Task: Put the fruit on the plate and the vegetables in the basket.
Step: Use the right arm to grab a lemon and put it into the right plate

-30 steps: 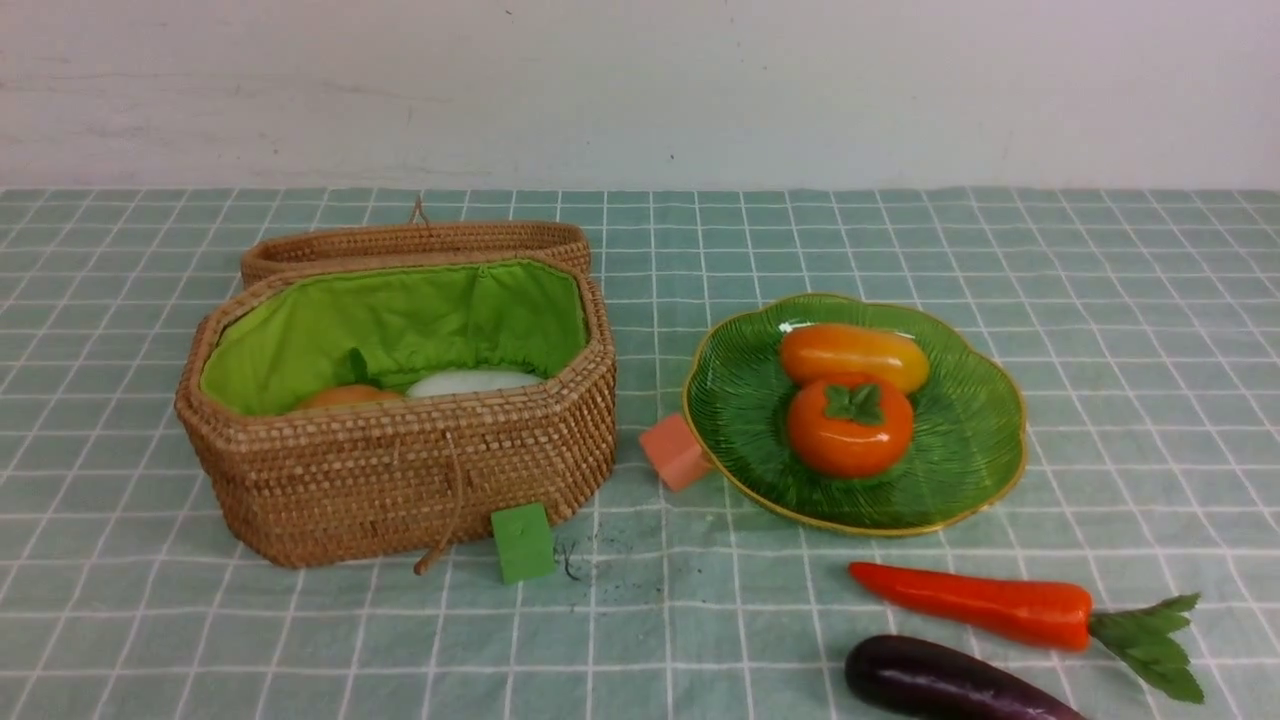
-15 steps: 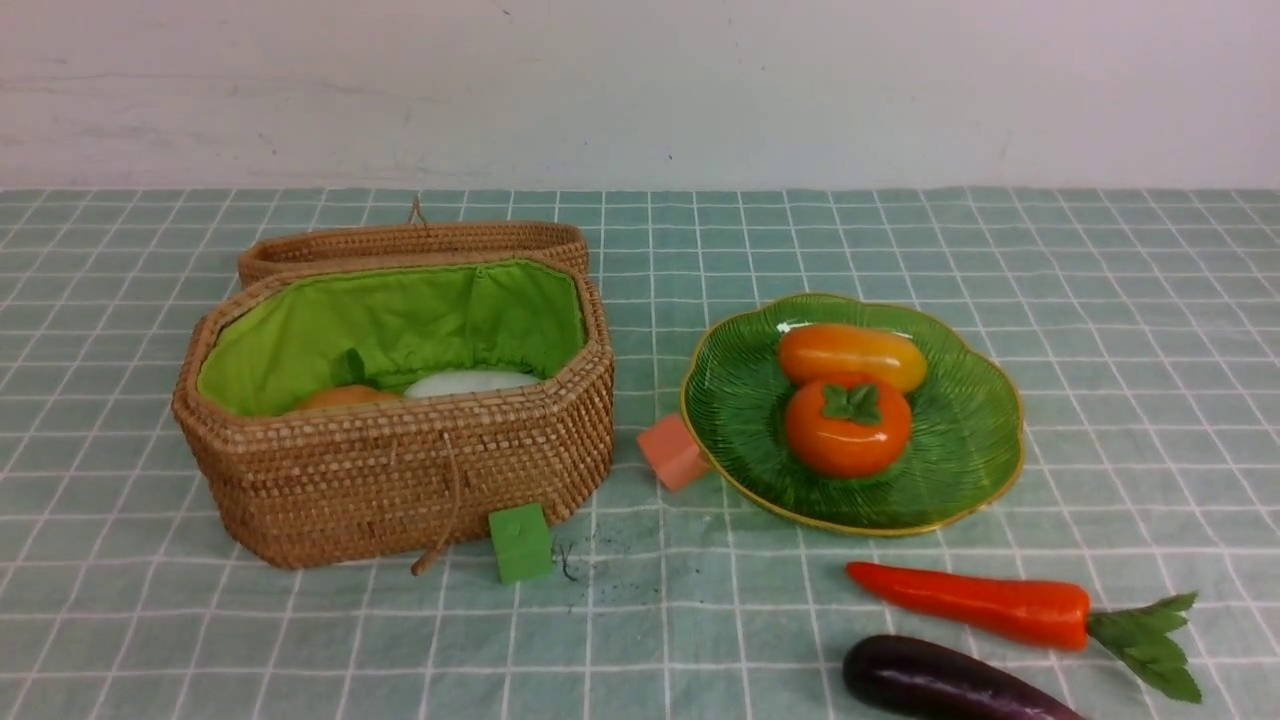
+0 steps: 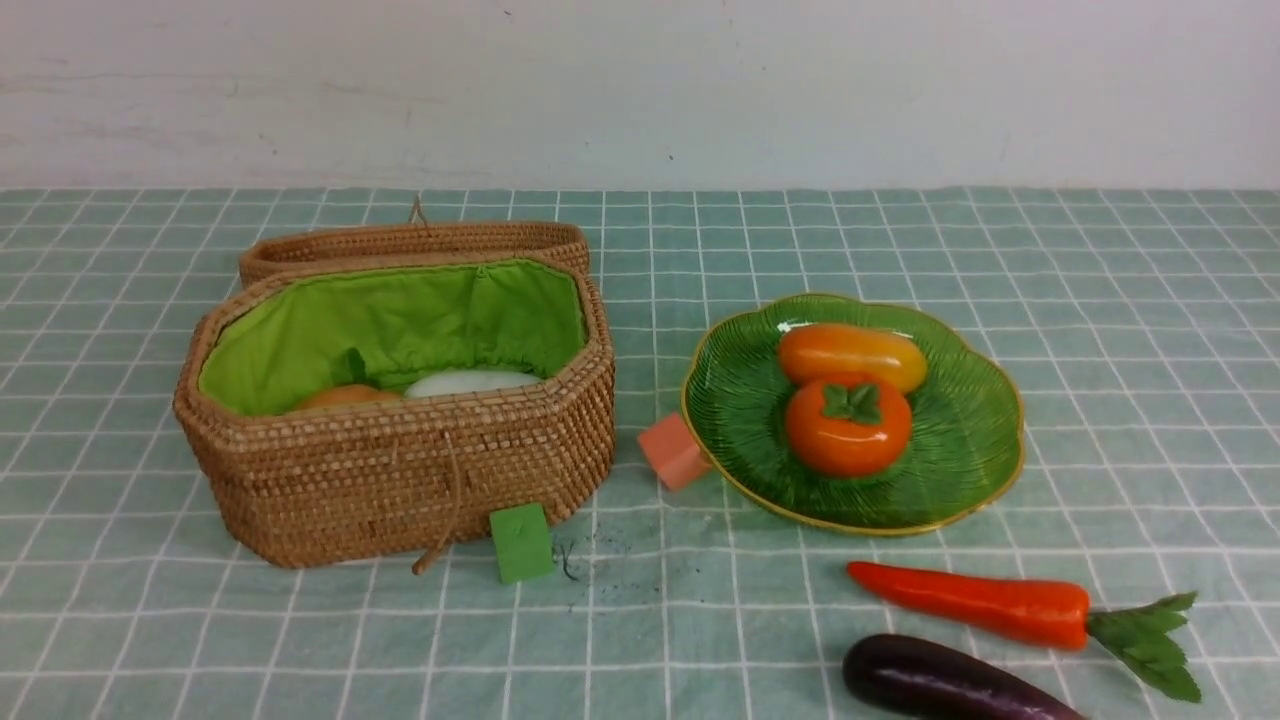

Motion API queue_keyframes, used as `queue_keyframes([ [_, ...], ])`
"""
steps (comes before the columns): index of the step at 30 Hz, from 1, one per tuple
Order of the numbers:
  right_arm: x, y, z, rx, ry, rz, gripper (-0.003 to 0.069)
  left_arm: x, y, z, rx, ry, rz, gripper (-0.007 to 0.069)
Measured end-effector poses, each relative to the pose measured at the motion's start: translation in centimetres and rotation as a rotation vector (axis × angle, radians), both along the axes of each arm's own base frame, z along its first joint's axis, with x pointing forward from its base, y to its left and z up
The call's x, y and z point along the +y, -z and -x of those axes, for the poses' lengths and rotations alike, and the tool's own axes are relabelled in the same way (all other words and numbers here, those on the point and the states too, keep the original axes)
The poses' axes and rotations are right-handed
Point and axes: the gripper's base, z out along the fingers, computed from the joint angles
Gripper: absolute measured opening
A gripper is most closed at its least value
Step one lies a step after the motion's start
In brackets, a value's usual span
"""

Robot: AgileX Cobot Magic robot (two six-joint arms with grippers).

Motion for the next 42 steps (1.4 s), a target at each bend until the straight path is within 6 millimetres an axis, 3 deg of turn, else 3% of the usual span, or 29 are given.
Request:
queue_keyframes([
  [20, 0.0, 0.0, 0.0, 0.0, 0.001, 0.008, 0.0241, -0.4, 0.0, 0.0, 0.0, 0.071, 0.007, 0.0004],
  [30, -0.9, -0.1, 0.0, 0.007, 0.017, 0.29, 0.0241, -0.4, 0.0, 0.0, 0.0, 0.071, 0.007, 0.0005],
  [39, -1.0, -0.1, 0.0, -0.004, 0.017, 0.339, 0.0241, -0.4, 0.0, 0.0, 0.0, 0.071, 0.007, 0.0015],
  [42, -0.8, -0.7, -0.3, -0.092, 0.001, 0.343, 0.0241, -0.4, 0.0, 0.0, 0.0, 0.071, 0.007, 0.0019],
])
